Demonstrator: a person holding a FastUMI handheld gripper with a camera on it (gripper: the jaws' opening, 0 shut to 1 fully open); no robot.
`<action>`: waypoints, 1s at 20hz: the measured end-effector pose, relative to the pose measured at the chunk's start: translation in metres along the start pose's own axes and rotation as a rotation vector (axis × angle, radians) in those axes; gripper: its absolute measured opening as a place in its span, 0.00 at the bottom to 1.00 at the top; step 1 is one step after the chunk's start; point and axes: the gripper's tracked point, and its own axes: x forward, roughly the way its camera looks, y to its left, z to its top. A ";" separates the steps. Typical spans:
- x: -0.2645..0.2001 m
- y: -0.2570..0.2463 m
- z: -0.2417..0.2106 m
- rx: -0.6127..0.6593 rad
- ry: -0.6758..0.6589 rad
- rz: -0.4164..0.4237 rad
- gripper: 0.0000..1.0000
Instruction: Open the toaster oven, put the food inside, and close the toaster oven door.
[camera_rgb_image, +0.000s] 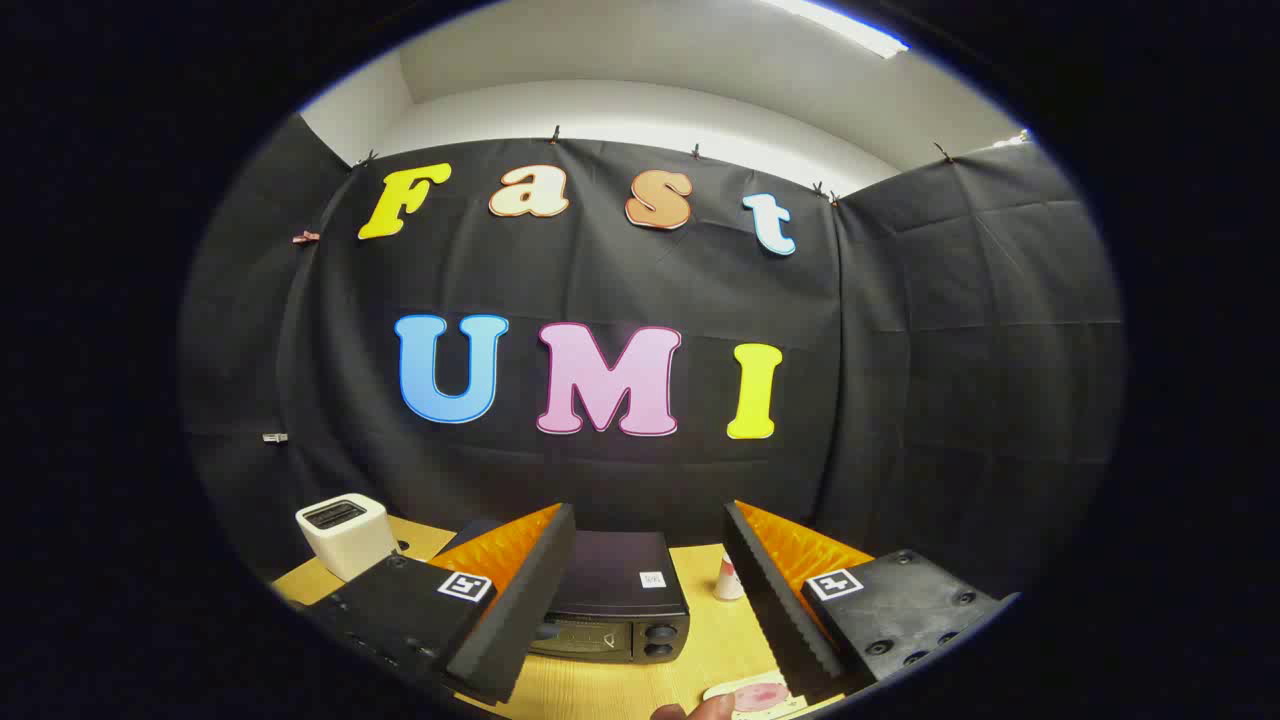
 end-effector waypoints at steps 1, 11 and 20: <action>0.000 0.001 -0.001 0.001 0.002 0.001 0.97; 0.001 0.006 -0.014 -0.001 0.017 -0.005 0.97; 0.005 0.026 -0.026 0.011 0.021 0.009 0.97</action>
